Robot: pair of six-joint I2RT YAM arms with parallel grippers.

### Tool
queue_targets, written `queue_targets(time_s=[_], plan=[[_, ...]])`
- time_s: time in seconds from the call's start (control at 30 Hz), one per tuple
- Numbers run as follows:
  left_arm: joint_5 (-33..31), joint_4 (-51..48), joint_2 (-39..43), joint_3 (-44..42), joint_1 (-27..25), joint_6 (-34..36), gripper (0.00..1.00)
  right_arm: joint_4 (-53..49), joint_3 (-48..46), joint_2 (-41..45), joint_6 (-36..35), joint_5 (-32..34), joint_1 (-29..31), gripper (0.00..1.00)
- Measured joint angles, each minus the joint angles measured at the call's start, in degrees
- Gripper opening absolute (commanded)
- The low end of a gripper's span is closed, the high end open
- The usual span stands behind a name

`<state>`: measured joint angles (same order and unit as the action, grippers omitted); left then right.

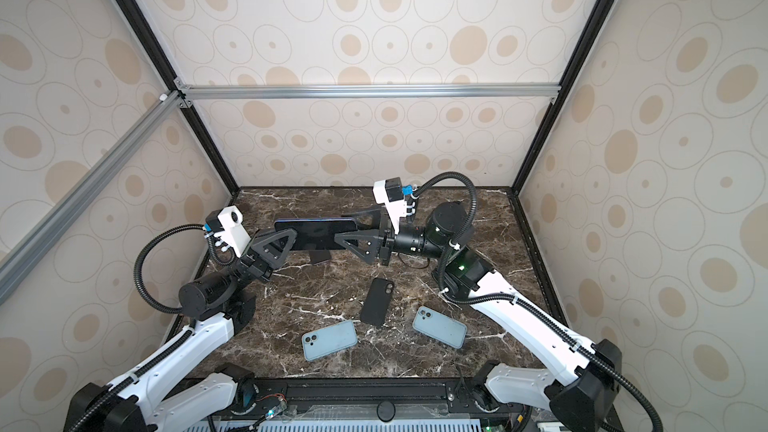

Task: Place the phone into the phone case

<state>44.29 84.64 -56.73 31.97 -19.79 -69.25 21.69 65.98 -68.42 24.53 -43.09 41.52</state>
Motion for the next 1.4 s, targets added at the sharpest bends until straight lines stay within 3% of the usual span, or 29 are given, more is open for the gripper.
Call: queue_targets(time_s=[0.27, 0.57, 0.7, 0.97, 1.2, 1.4], plan=[[-2.51, 0.09, 1.62, -2.69, 0.00, 0.02, 0.00, -0.07, 0.35, 0.00, -0.15, -0.48, 0.35, 0.50], [-2.84, 0.11, 1.62, -2.78, 0.00, 0.02, 0.00, -1.05, 1.03, -0.94, -0.20, -1.33, 0.57, 0.49], [-2.67, -0.63, 1.75, -2.78, 0.00, 0.02, 0.00, -1.40, 2.80, -4.00, 0.44, -1.92, 0.72, 0.30], [-4.00, -7.19, 3.63, -2.78, 0.09, 2.01, 0.00, -1.11, 4.90, -8.17, 2.34, -5.03, 1.29, 0.09], [-4.66, -10.99, 6.29, -2.91, -0.22, 3.89, 0.00, -2.60, 4.72, -7.06, 1.38, -4.24, 1.92, 0.00], [-5.38, -15.37, 8.22, -3.04, -0.63, 6.34, 0.00, -5.07, 4.59, -6.10, 0.46, -3.13, 2.14, 0.00]])
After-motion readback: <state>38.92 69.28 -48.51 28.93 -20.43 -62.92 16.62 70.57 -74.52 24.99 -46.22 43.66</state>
